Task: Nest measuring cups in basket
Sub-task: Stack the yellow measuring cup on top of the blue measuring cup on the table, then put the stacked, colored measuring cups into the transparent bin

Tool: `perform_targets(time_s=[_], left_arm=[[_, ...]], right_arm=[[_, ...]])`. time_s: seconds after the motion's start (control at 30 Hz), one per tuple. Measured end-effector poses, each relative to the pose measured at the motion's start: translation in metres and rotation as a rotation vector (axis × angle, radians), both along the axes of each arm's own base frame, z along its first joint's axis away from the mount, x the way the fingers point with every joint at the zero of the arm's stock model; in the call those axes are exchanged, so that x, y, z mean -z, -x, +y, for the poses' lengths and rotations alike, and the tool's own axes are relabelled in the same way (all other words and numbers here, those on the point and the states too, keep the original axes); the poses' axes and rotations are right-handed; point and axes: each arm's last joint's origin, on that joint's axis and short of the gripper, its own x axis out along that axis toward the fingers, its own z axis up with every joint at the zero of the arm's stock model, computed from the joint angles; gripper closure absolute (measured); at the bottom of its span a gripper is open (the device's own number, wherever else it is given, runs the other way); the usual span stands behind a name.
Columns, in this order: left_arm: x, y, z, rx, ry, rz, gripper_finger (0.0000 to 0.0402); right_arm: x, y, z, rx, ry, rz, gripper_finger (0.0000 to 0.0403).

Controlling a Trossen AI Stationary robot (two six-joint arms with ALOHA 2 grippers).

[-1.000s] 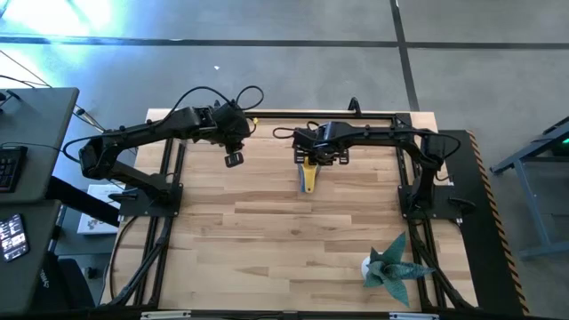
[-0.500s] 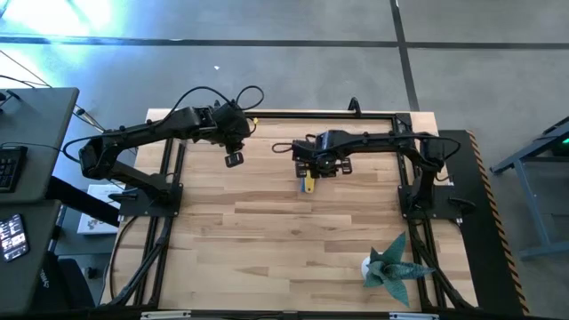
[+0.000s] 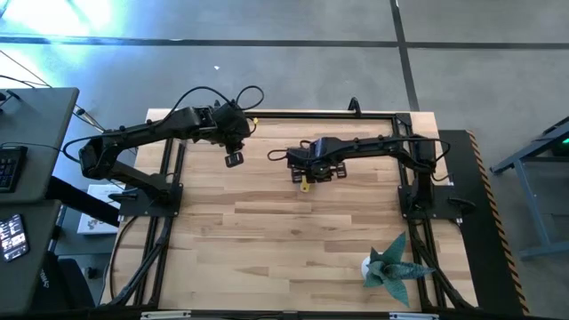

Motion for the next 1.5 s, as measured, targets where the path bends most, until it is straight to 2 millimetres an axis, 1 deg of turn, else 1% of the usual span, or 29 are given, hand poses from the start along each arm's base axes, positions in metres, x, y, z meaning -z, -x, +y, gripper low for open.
perform_targets(time_s=[0.13,0.23,0.4,0.53,0.67,0.73,0.83,1.0,1.17,1.3,1.4,1.43,1.5], left_arm=[[0.000,0.000,0.000,0.000,0.000,0.000,0.0322],[0.000,0.000,0.000,0.000,0.000,0.000,0.0322],[0.000,0.000,0.000,-0.002,0.001,0.000,0.0322],[0.000,0.000,0.000,-0.016,0.007,-0.005,0.0322],[0.000,-0.001,0.000,-0.042,0.016,-0.022,0.0322],[-0.001,-0.002,0.001,-0.047,0.013,-0.035,0.0322],[-0.001,-0.002,0.001,-0.049,0.010,-0.036,0.0322],[-0.001,-0.002,0.001,-0.106,0.024,-0.052,0.0322],[-0.001,-0.002,0.001,-0.198,0.065,-0.085,0.0322],[-0.001,-0.002,0.001,-0.272,0.099,-0.112,0.0322],[-0.001,-0.002,0.001,-0.304,0.113,-0.124,0.0322],[-0.001,-0.002,0.001,-0.313,0.116,-0.127,0.0322],[-0.001,-0.002,0.001,-0.327,0.123,-0.132,0.0322]], right_arm=[[0.000,0.002,0.000,-0.016,-0.003,0.024,0.0334],[-0.002,0.009,0.001,-0.019,-0.012,0.081,0.0334],[-0.019,0.022,0.005,-0.118,-0.009,0.113,0.0334],[-0.045,0.028,0.005,-0.272,0.125,0.037,0.0334],[-0.072,0.032,0.004,-0.429,0.368,-0.029,0.0334],[-0.087,0.033,0.003,-0.506,0.459,-0.080,0.0334],[-0.106,0.034,0.003,-0.663,0.545,-0.162,0.0334],[-0.131,0.044,0.003,-0.897,0.600,-0.261,0.0334],[-0.150,0.062,-0.005,-1.027,0.600,-0.315,0.0334],[-0.163,0.089,-0.012,-1.024,0.588,-0.284,0.0334],[-0.175,0.110,-0.012,-1.021,0.611,-0.301,0.0334],[-0.177,0.117,-0.010,-1.028,0.634,-0.333,0.0334],[-0.172,0.132,-0.008,-1.022,0.673,-0.406,0.0334]])
